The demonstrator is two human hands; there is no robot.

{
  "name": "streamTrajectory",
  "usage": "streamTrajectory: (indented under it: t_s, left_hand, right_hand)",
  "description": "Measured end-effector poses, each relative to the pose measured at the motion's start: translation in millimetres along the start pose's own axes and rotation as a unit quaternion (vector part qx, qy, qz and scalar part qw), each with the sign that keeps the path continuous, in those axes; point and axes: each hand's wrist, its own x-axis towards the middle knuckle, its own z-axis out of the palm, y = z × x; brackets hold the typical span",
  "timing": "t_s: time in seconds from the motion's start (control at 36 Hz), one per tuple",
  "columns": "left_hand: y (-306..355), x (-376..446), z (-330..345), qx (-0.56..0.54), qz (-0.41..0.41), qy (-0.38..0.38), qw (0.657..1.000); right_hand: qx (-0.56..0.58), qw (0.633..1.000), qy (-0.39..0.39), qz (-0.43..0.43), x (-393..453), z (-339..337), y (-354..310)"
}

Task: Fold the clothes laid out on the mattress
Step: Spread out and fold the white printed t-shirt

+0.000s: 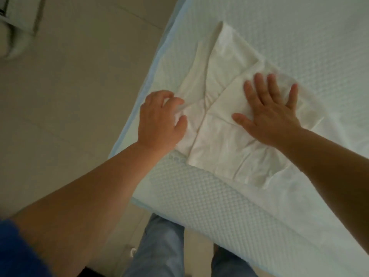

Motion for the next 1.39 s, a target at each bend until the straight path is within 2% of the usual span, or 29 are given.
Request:
streamTrajectory:
  t_s: [0.06,0.11,0.17,0.28,0.36,0.42,0.58,0.78,0.86,0.97,1.11,1.19,1.39]
  left_hand:
    - [-20.1,-19.3,-6.8,-0.019,-0.128,-0.003,0.992]
    - [-34.1,-30.1,-10.7,-0.078,-0.265,0.008,0.961]
    - [-39.6,-36.0,-9.4,-0.14,-0.324,-0.011,0.936]
    - [-38.0,-38.9,-3.3,-0.233,-0.333,-0.081,0.91]
    - [-41.5,-35.8,-0.1,-0.252,-0.349,-0.076,0.899]
    - [-44.7,-35.0,1.6,-0.248,-0.341,-0.071,0.904]
    - [-50.0,-36.6,-1.3,-0.2,-0.282,-0.132,0.929]
    - [-56.0,-31.8,-6.9,-0.218,-0.259,-0.214,0.916]
    - [-64.0,-27.3,-9.0,-0.242,-0.265,-0.227,0.906]
    - [-70.8,-27.4,-11.5,-0.231,-0.244,-0.229,0.914]
    - [-67.9,-29.1,-9.8,-0.191,-0.229,-0.22,0.929]
    - [-65.7,-29.0,-8.7,-0.194,-0.237,-0.213,0.928]
    - [-65.8,-27.3,-7.0,-0.178,-0.23,-0.204,0.935]
  right_hand:
    - [-0.004,1.0,0.014,0.007,-2.7,-6.8,-2.4]
    - [0.006,0.999,0.05,0.02,-10.4,-13.4,-8.9]
    - [0.019,0.997,0.071,0.021,-22.5,-17.3,-21.2]
    - [0.047,0.998,0.045,-0.01,-54.6,-6.0,-55.1]
    - [0.064,0.998,0.011,-0.015,-63.4,9.6,-67.6]
    - [0.09,0.996,0.006,0.005,-55.4,15.4,-68.4]
    - [0.095,0.995,0.003,0.016,-37.1,21.7,-71.5]
    - [0.073,0.996,0.04,0.031,-43.8,14.4,-76.5]
    - [0.074,0.995,0.066,-0.003,-48.2,8.1,-84.6]
    - [0.081,0.984,0.106,-0.116,-46.1,-1.1,-96.9]
    - [-0.001,0.982,0.106,-0.155,-24.4,-17.0,-98.1]
    - [-0.071,0.981,0.077,-0.164,-5.6,-32.4,-89.2]
    - [-0.219,0.941,0.005,-0.259,25.3,-53.6,-86.1]
